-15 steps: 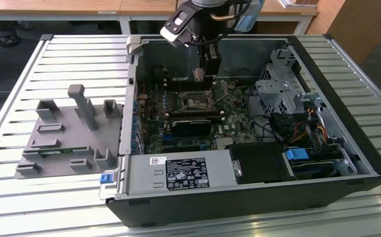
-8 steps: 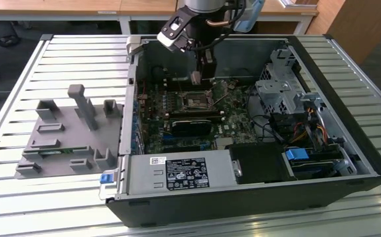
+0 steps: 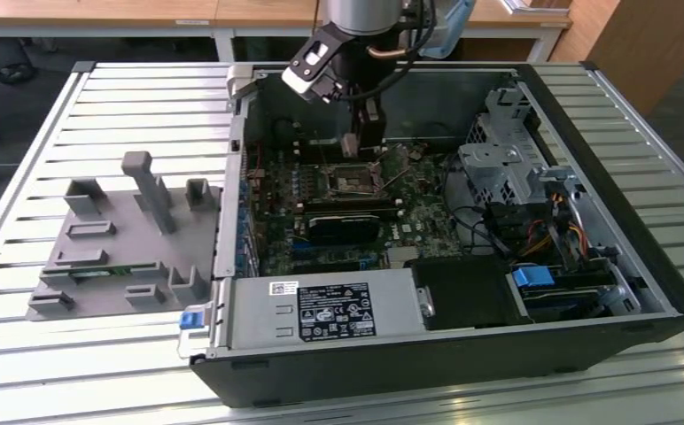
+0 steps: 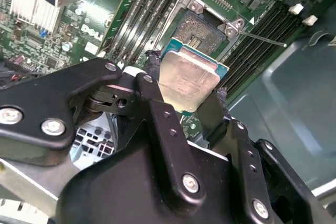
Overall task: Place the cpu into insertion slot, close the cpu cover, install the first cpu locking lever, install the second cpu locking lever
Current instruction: 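Place the cpu into insertion slot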
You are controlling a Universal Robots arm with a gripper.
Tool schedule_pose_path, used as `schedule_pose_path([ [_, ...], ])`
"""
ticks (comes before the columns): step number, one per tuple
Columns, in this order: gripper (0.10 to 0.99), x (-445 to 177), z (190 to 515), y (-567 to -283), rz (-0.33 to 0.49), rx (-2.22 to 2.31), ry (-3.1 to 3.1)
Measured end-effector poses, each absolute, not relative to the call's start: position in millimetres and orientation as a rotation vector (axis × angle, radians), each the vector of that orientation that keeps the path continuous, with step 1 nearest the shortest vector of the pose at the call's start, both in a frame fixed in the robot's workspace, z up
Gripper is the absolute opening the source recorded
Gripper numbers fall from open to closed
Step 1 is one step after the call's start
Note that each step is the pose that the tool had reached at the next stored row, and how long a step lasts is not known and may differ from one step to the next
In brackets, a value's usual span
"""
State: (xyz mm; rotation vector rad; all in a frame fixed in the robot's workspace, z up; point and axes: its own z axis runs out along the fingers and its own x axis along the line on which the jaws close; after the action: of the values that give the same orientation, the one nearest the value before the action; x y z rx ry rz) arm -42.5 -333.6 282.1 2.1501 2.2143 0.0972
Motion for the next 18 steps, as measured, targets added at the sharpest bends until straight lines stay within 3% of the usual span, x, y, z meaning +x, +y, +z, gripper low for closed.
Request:
schedule_pose_path([
  [18, 0.537, -42.6, 256.0, -328.0, 0.096, 2.171, 2.193],
])
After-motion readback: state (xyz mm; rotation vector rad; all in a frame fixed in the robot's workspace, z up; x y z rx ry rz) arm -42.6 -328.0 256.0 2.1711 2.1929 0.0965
